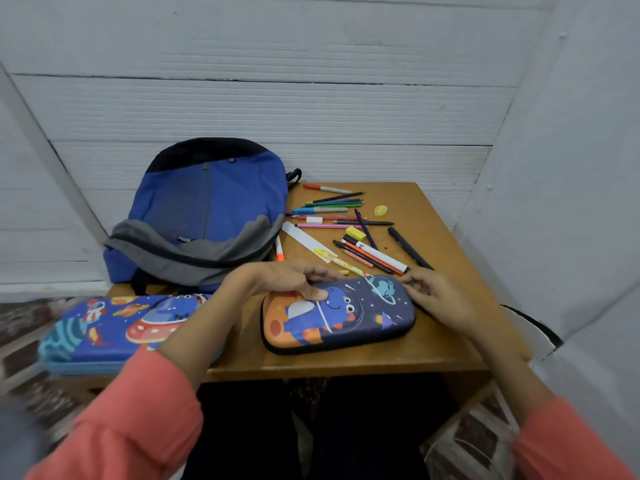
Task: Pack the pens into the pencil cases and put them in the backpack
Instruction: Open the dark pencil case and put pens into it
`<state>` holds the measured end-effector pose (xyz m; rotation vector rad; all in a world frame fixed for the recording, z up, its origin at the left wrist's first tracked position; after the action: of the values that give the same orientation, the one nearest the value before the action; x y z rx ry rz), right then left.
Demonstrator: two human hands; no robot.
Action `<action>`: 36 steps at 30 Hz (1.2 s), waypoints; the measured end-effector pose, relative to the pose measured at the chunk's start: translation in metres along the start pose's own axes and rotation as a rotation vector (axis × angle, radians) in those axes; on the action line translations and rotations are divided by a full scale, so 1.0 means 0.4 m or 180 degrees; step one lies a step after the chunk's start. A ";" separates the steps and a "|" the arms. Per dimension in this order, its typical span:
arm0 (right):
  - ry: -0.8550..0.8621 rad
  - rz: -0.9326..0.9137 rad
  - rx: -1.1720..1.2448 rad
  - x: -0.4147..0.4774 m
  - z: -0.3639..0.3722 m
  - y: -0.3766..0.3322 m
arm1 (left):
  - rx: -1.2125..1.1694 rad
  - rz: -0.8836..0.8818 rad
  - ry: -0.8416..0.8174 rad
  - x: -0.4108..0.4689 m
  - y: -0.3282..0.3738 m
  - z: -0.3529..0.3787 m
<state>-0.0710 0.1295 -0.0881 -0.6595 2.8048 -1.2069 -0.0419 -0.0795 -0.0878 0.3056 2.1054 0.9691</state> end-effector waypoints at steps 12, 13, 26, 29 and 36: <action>0.0319 -0.0052 -0.0016 -0.150 -0.021 -0.033 | 0.0137 -0.0015 0.0147 -0.006 0.010 -0.002; 0.0419 -0.0088 -0.0153 -0.165 -0.019 -0.043 | 0.0134 -0.0031 0.0150 -0.006 0.010 -0.002; 0.0888 -0.0589 -0.0269 -0.230 0.165 -0.246 | 0.0151 -0.0158 0.0204 -0.007 0.003 -0.003; 0.0757 -0.0489 -0.0388 -0.211 0.240 -0.299 | 0.0089 -0.0149 0.0232 -0.011 0.004 -0.001; 0.0404 -0.0385 -0.0504 -0.173 0.347 -0.400 | 0.0047 -0.0001 0.0312 -0.016 0.009 -0.004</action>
<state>0.0764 -0.0376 -0.0841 -0.7997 3.0306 -1.0879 -0.0392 -0.0812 -0.0811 0.2701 2.2022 0.9866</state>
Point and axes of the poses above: each hand's wrist, its own x-axis towards the middle knuckle, its own z-axis out of the palm, y = z × x, the point moved 10 cm from there along x, towards the middle knuckle, and after that the axes turned 7 degrees about -z, right-handed, at the moved point
